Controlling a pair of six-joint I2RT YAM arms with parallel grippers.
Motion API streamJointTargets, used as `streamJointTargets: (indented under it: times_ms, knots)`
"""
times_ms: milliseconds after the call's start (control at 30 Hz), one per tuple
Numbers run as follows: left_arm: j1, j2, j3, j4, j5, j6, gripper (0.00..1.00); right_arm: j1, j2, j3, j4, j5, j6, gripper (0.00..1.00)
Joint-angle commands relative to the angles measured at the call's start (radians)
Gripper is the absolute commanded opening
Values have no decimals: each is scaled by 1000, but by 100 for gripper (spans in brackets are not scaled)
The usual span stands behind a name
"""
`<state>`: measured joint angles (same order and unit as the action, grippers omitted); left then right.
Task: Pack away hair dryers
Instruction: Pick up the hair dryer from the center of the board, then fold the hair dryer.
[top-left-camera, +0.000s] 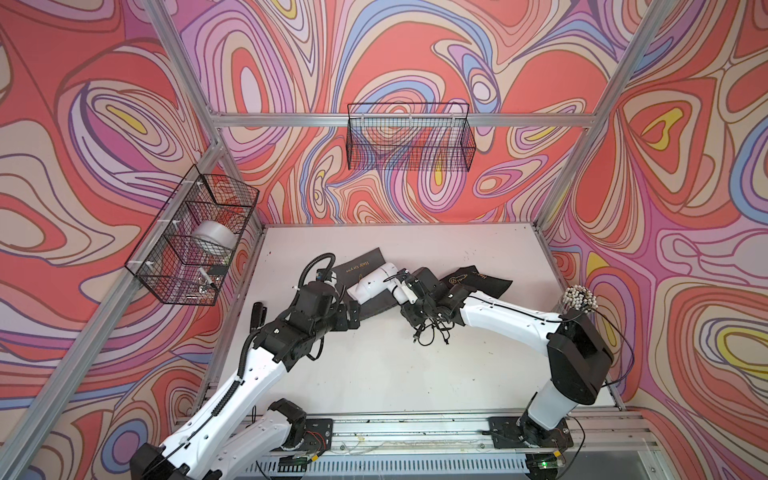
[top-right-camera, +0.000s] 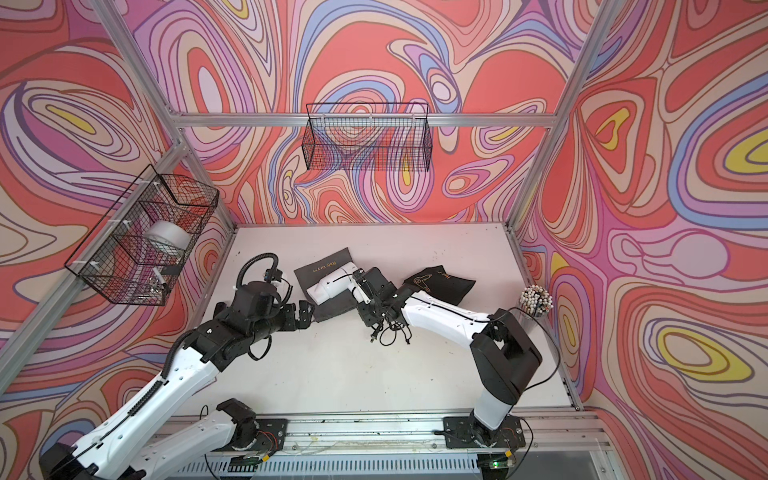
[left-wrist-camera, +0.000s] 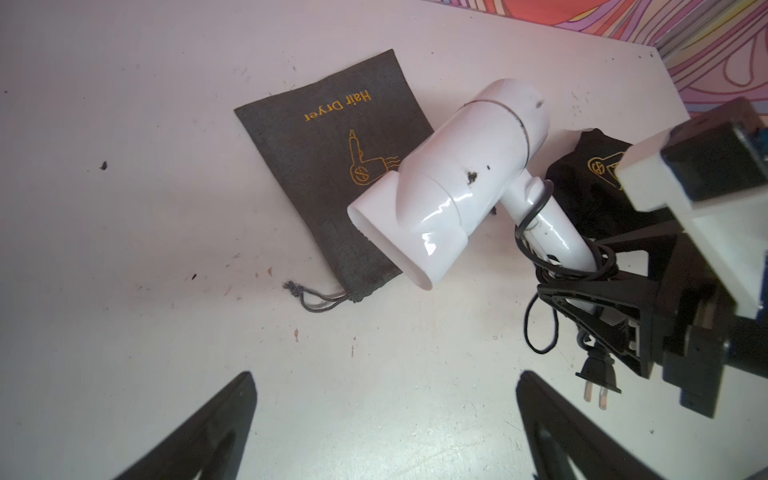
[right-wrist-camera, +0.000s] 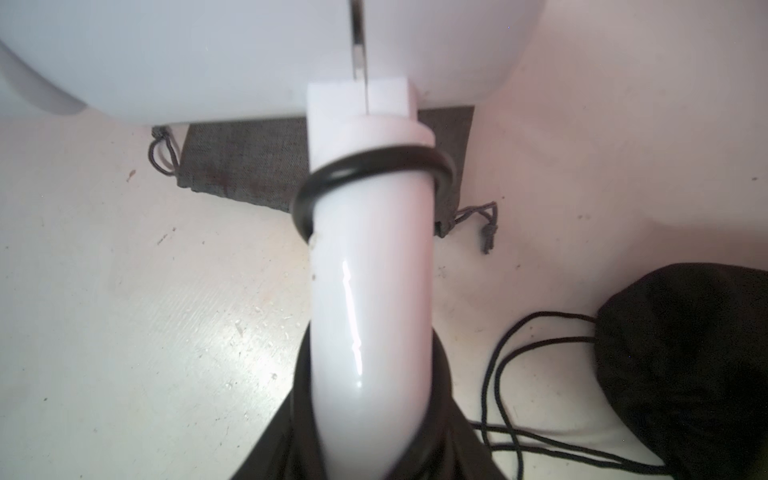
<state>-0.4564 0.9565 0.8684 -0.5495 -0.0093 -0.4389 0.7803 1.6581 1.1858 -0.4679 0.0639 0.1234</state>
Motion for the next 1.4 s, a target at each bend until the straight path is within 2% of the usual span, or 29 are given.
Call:
streamJointTargets:
  times_ms: [0, 267, 567, 700, 1033, 1367]
  knots:
    - [68, 54, 57, 59, 211, 102, 100, 11, -52, -27, 73, 63, -45, 5]
    - [113, 261, 271, -8, 404, 277, 98, 27, -120, -75, 105, 125, -103, 4]
    - [128, 450, 357, 8, 570, 351, 95, 70, -200, -125, 168, 130, -123, 3]
    - [150, 486, 371, 21, 607, 362, 95, 80, -240, -146, 186, 129, -129, 4]
    - [209, 573, 410, 10, 901, 411, 93, 91, -292, -183, 193, 121, -150, 3]
    - [215, 689, 489, -85, 1095, 474, 86, 117, -309, -166, 201, 131, -154, 3]
